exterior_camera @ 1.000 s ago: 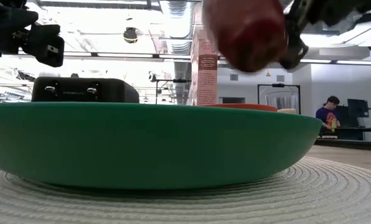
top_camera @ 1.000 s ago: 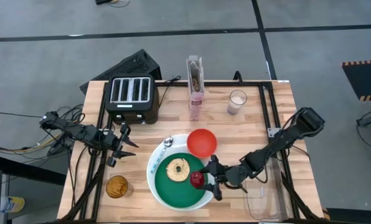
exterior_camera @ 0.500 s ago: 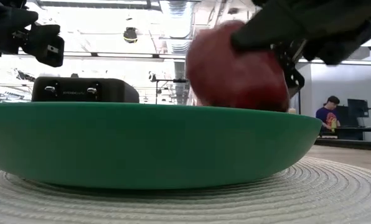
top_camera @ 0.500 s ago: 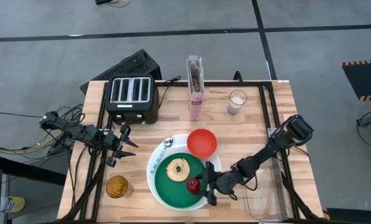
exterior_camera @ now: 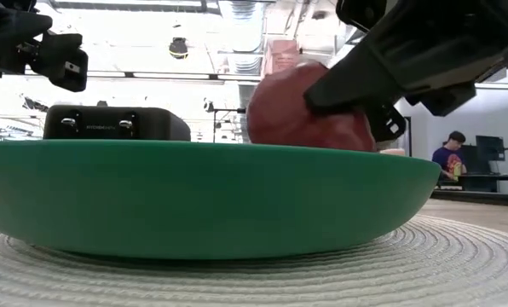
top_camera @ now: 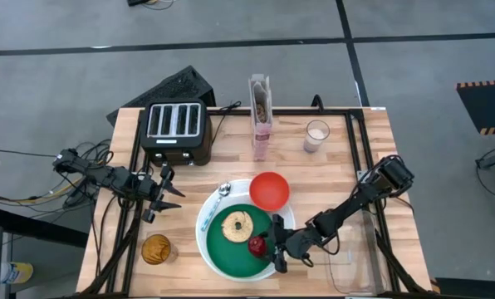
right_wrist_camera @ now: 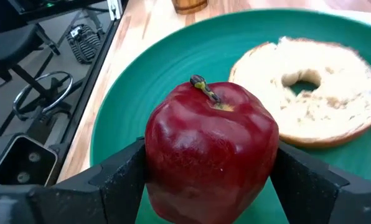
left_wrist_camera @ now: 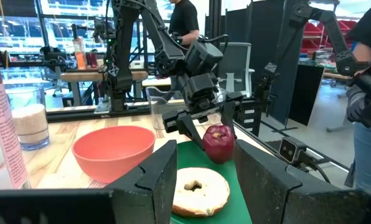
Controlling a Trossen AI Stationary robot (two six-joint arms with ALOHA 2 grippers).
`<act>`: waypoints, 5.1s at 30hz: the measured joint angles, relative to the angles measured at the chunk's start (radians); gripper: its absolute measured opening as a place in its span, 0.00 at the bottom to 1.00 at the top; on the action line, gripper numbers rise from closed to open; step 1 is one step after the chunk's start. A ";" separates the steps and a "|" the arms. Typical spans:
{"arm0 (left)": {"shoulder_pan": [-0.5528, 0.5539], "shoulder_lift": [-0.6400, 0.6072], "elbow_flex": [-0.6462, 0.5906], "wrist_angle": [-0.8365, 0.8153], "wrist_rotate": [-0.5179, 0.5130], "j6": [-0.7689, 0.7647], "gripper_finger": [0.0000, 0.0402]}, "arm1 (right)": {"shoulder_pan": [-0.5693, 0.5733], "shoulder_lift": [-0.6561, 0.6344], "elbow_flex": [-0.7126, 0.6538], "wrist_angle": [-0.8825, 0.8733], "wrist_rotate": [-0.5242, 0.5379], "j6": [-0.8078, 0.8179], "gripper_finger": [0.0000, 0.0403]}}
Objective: Arrange a breakfast setting
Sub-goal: Put the red apple from the transparent bin into the green plate, then pour the cereal from the cereal box into the orange bowl
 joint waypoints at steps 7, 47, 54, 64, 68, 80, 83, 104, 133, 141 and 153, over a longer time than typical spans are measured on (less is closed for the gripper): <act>0.000 0.000 0.000 0.000 0.000 0.000 0.36 | -0.017 0.000 0.000 -0.008 0.000 -0.013 0.89; 0.000 0.000 0.000 0.000 0.000 0.000 0.36 | -0.093 -0.436 -0.083 0.046 -0.221 0.016 0.99; 0.000 0.000 0.000 0.000 0.000 0.000 0.36 | -0.240 -0.647 -0.162 0.031 -0.492 -0.064 0.99; 0.000 0.000 0.000 0.000 0.000 0.000 0.36 | -0.385 -0.921 -0.313 -0.008 -0.570 -0.100 0.99; 0.000 0.000 0.000 0.000 0.000 0.000 0.36 | -0.413 -1.023 -0.373 -0.053 -0.573 -0.100 0.99; 0.000 0.000 0.000 0.000 0.000 0.000 0.36 | -0.503 -1.225 -0.430 -0.340 -0.400 -0.122 0.99; 0.000 0.000 0.000 0.000 0.000 0.000 0.36 | -0.508 -1.225 -0.430 -0.372 -0.266 -0.126 0.99; 0.000 0.000 0.000 0.000 0.000 0.000 0.36 | -0.462 -0.815 -0.214 -0.295 0.103 0.071 0.99; 0.000 0.000 0.000 0.000 0.000 0.000 0.36 | -0.572 -0.447 0.013 -0.362 0.188 0.286 0.99; 0.000 0.000 0.000 0.000 0.000 0.000 0.36 | -0.568 -0.447 0.013 -0.404 0.240 0.293 0.99; 0.000 0.000 0.000 0.000 0.000 0.000 0.36 | -0.568 -0.338 0.016 -0.405 0.270 0.385 0.99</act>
